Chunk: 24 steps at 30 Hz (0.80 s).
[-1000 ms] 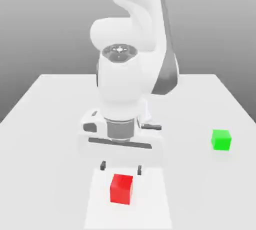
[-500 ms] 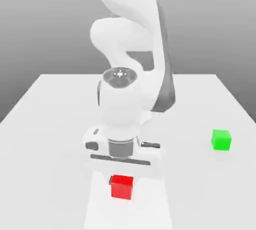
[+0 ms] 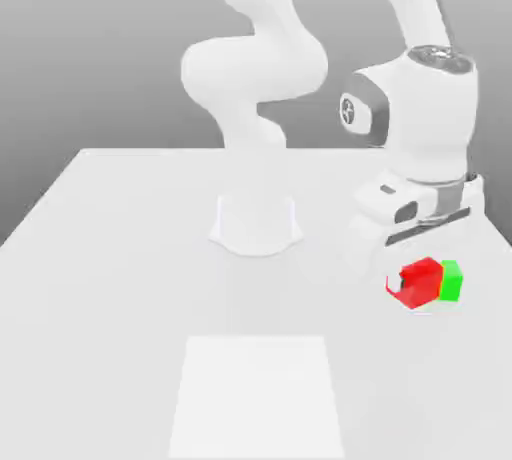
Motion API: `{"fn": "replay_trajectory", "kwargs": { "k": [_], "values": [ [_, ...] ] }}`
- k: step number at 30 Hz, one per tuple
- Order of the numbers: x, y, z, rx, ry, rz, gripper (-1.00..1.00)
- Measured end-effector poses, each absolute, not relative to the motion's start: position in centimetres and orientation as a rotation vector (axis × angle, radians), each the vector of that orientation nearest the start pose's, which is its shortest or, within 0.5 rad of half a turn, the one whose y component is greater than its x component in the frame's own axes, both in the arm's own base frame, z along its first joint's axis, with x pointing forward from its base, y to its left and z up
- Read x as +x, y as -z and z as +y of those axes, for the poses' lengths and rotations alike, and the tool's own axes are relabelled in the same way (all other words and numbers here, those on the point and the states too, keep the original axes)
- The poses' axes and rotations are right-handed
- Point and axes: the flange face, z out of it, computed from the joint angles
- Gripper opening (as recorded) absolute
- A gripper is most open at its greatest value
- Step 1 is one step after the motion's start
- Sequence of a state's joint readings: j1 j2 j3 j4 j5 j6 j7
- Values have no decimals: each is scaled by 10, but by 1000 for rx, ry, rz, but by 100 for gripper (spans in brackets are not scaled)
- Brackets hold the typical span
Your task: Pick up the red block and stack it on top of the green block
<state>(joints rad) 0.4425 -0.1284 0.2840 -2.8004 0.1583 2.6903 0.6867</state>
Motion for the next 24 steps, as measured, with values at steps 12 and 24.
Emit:
{"fn": "replay_trajectory", "kwargs": {
  "k": [12, 24],
  "values": [
    [181, -225, 313, -3138, 25, -524, -100],
    [175, -179, 314, -3103, 6, -532, 100]
  ]
}}
